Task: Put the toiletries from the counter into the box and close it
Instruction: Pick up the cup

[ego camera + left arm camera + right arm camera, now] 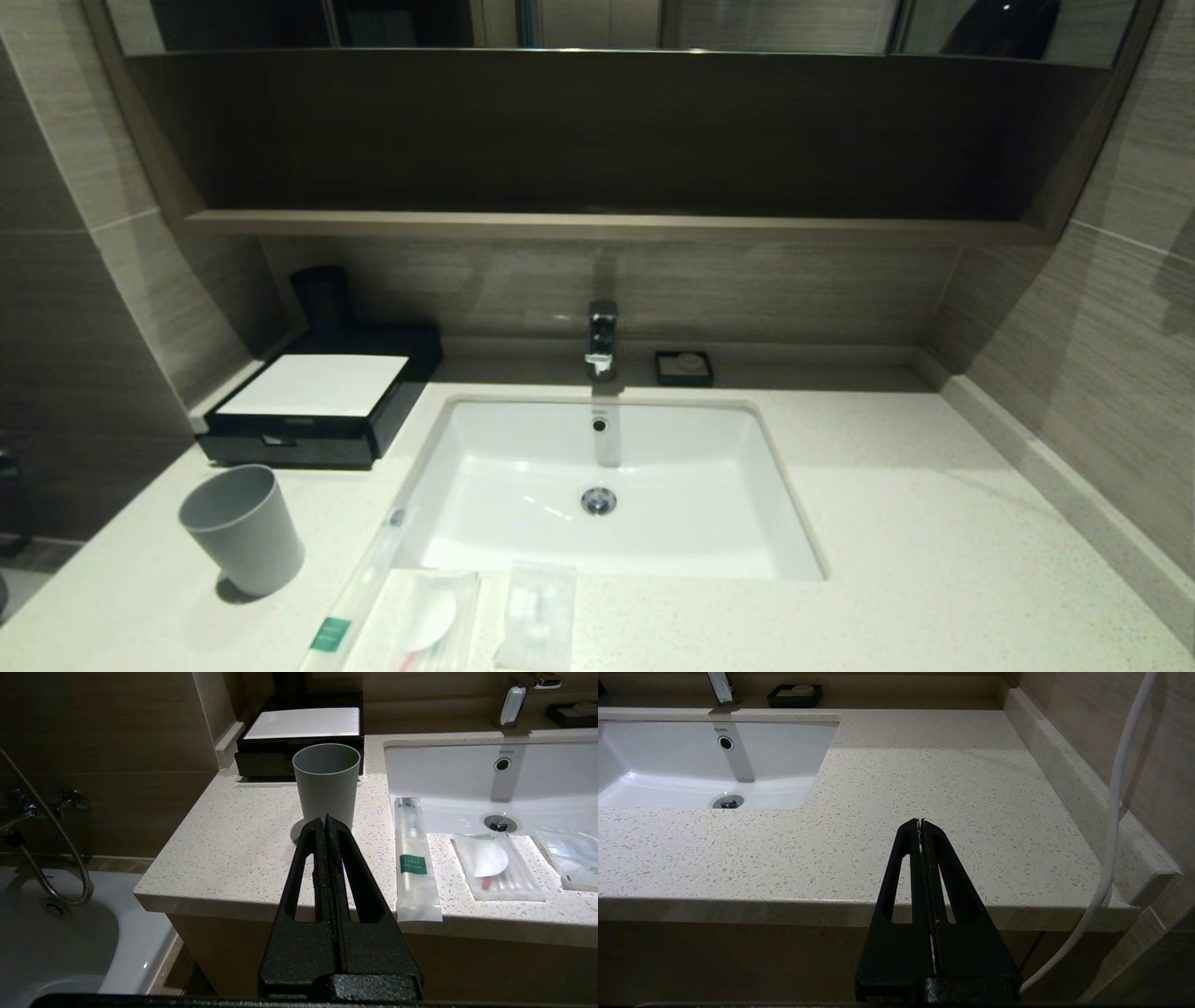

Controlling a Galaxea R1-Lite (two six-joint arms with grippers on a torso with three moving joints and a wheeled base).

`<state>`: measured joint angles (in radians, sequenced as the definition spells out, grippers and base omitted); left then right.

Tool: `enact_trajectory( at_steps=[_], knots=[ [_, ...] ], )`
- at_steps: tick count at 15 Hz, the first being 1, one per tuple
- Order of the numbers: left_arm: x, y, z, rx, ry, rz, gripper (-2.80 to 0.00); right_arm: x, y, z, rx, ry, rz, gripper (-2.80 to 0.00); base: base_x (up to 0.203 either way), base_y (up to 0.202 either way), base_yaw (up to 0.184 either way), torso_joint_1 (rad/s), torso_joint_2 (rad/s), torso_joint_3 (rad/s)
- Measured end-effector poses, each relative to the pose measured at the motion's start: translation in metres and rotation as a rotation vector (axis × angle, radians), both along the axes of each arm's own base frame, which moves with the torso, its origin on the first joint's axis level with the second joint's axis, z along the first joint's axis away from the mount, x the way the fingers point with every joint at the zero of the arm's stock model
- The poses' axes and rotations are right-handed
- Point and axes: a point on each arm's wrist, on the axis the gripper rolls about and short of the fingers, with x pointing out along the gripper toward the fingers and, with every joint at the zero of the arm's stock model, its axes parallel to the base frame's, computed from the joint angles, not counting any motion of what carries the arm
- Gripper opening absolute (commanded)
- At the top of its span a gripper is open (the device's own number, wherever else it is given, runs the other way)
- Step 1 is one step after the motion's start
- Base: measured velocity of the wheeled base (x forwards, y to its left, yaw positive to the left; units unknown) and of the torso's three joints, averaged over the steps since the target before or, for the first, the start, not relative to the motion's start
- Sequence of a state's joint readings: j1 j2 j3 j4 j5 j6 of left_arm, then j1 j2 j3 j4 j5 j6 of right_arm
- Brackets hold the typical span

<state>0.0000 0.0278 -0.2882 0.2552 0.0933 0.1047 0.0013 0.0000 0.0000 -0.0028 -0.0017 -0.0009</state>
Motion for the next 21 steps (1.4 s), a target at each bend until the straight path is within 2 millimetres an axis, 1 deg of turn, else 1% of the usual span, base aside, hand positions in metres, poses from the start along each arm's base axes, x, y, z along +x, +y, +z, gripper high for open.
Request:
enact_trajectory(
  at_steps=[2, 3, 7, 11, 15, 19, 21],
  knots=[
    [0.007, 0.000, 0.012, -0.002, 0.004, 0.009, -2.80, 0.000, 0.000, 0.000, 0.000, 0.000, 0.001, -2.80, 0.000, 0.000, 0.000, 0.000, 0.00, 0.000],
    [0.012, 0.000, 0.022, -0.003, -0.002, 0.014, -2.80, 0.000, 0.000, 0.000, 0.000, 0.000, 0.000, -2.80, 0.000, 0.000, 0.000, 0.000, 0.00, 0.000],
    [0.037, 0.001, 0.065, -0.012, -0.023, 0.053, -2.80, 0.000, 0.000, 0.000, 0.000, 0.000, 0.000, -2.80, 0.000, 0.000, 0.000, 0.000, 0.00, 0.000],
    [0.068, 0.002, 0.096, -0.014, 0.076, 0.112, -2.80, 0.000, 0.000, 0.000, 0.000, 0.000, 0.000, -2.80, 0.000, 0.000, 0.000, 0.000, 0.00, 0.000],
    [0.100, 0.004, 0.133, -0.039, 0.189, 0.174, -2.80, 0.000, 0.000, 0.000, 0.000, 0.000, 0.000, -2.80, 0.000, 0.000, 0.000, 0.000, 0.00, 0.000],
    [0.116, 0.004, 0.155, -0.098, 0.380, 0.203, -2.80, 0.000, 0.000, 0.000, 0.000, 0.000, 0.000, -2.80, 0.000, 0.000, 0.000, 0.000, 0.00, 0.000],
    [0.117, 0.004, 0.152, -0.114, 0.492, 0.207, -2.80, 0.000, 0.000, 0.000, 0.000, 0.000, 0.000, -2.80, 0.000, 0.000, 0.000, 0.000, 0.00, 0.000]
  ],
)
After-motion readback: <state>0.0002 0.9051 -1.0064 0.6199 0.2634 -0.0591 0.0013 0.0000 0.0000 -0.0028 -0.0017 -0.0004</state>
